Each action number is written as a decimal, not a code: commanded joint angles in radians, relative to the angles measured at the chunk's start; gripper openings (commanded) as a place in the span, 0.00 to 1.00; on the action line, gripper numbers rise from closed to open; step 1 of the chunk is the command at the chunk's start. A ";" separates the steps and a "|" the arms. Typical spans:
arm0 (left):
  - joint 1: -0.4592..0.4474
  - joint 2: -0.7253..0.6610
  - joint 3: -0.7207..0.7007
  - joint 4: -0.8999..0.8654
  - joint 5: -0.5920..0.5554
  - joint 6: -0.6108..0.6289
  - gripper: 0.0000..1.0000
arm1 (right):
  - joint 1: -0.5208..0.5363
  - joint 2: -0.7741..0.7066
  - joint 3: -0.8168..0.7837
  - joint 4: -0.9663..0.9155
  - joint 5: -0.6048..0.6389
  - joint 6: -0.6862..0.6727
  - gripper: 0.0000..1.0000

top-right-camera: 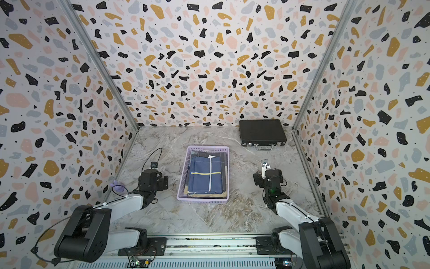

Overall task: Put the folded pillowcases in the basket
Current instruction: Reset both arms

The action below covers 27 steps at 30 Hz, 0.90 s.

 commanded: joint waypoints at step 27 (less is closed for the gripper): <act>0.005 0.079 -0.024 0.429 0.072 0.030 1.00 | -0.136 0.360 0.042 0.392 -0.061 0.075 1.00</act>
